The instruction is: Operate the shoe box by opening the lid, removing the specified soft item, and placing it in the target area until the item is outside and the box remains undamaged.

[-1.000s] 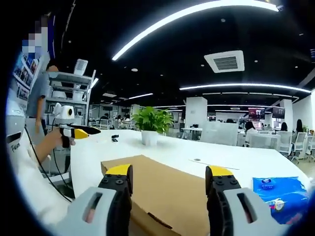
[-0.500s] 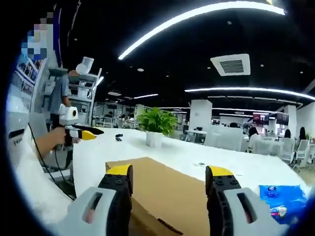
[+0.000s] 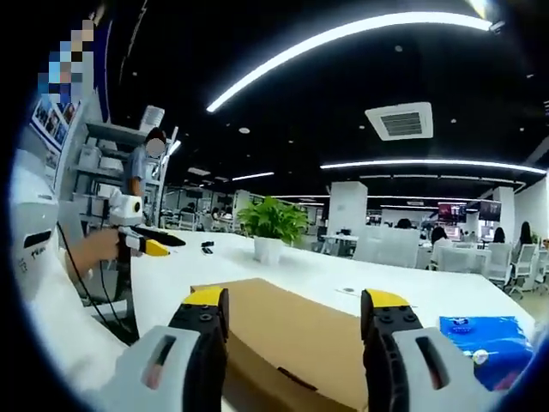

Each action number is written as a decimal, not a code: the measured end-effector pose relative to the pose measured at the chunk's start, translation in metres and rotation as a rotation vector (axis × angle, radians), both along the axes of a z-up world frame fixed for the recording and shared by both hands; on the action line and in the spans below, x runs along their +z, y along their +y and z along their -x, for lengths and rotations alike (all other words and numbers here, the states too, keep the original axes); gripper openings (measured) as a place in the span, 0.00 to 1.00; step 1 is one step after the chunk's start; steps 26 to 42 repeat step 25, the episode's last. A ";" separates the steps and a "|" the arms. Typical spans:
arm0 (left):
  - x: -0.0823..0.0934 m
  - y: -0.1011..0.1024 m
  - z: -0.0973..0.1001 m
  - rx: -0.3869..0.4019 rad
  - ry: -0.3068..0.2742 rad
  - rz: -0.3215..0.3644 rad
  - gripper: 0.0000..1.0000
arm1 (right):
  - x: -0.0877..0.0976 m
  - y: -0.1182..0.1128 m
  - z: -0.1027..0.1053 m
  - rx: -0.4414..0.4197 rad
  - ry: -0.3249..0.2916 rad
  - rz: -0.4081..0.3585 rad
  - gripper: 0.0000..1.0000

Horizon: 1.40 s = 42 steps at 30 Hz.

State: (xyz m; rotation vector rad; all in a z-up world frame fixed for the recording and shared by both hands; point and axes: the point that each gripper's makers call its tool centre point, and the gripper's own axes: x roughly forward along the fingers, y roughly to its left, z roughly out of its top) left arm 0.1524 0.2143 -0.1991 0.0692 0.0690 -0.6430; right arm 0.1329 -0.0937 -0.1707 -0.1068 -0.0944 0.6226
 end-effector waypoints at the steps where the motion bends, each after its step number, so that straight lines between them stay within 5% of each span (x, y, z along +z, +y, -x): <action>1: -0.002 0.000 0.000 0.002 0.001 -0.014 0.57 | -0.001 -0.001 0.000 -0.002 0.001 0.002 0.64; 4: -0.007 -0.003 -0.002 0.009 0.012 -0.069 0.61 | -0.002 -0.002 0.000 -0.007 0.001 0.011 0.63; 9: -0.004 -0.004 0.000 -0.004 0.008 -0.061 0.61 | -0.012 -0.010 -0.003 -0.050 -0.005 0.109 0.57; 20: 0.018 0.004 0.004 0.015 -0.048 -0.045 0.60 | -0.016 -0.010 -0.002 -0.045 0.000 0.095 0.57; 42: 0.015 0.002 0.004 0.009 -0.041 -0.048 0.60 | -0.017 -0.010 -0.001 -0.042 -0.003 0.103 0.56</action>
